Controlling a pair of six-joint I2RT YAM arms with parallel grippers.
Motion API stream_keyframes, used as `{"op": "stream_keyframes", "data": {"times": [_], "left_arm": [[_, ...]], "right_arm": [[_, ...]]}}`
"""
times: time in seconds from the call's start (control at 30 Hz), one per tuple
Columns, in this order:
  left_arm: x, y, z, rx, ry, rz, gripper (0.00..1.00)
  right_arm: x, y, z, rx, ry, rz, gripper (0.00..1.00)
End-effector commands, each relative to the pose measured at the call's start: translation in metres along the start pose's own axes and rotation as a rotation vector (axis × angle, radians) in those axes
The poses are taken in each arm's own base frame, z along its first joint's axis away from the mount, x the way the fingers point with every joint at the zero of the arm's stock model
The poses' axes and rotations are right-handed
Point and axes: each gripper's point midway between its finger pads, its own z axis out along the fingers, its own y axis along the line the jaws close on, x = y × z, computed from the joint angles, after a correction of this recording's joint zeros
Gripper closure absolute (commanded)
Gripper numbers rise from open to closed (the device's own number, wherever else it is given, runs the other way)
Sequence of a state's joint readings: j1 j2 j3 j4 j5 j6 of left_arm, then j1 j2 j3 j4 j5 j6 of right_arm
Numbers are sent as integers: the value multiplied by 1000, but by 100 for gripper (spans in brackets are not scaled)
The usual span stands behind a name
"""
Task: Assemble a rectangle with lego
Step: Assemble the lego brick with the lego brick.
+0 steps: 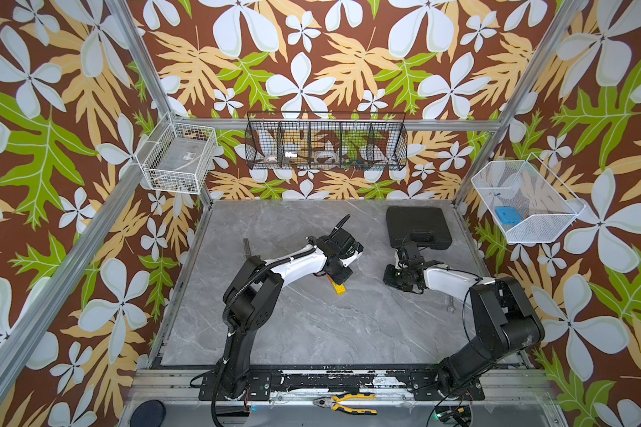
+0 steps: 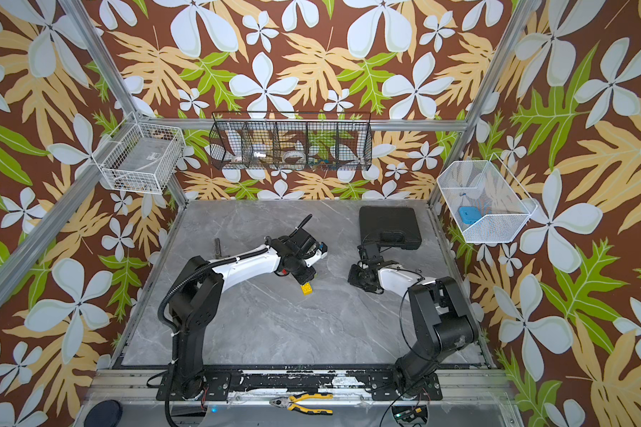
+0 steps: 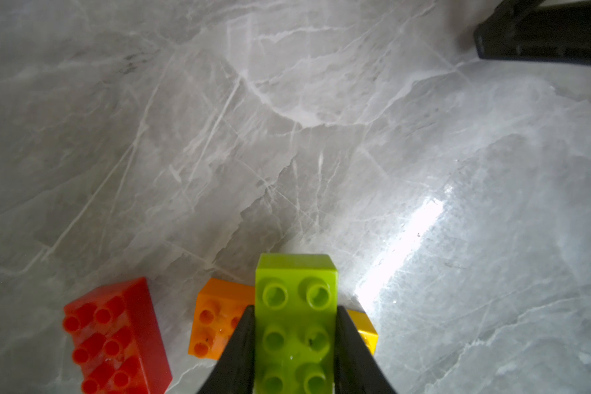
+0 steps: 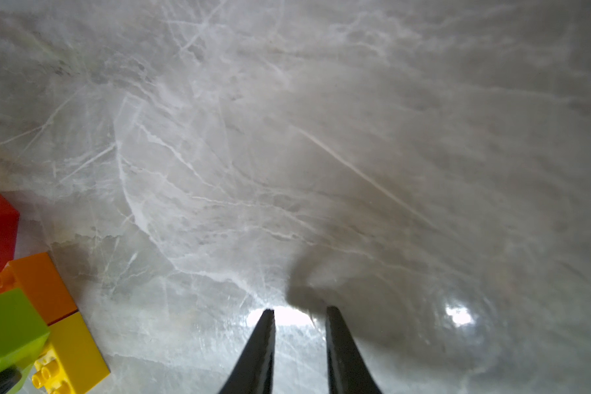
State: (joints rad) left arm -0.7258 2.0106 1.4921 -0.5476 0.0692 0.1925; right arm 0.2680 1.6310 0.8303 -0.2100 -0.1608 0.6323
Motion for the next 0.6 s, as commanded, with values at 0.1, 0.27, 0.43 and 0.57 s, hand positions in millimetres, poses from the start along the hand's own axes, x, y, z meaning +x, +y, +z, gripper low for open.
{"op": "stream_keyframes", "data": {"times": [0.1,0.27,0.43,0.57], "left_arm": [[5,-2,1,14,13,21,100],[5,-5,1,30,10,22,100],[6,-4,4,23,14,34,100],[9,-3,6,19,22,40,100]], "right_arm": [[-2,1,2,-5,-5,6,74],[-2,2,2,-7,-5,5,74],[-2,3,2,-7,-5,4,74],[-3,4,2,-10,-6,3,74]]}}
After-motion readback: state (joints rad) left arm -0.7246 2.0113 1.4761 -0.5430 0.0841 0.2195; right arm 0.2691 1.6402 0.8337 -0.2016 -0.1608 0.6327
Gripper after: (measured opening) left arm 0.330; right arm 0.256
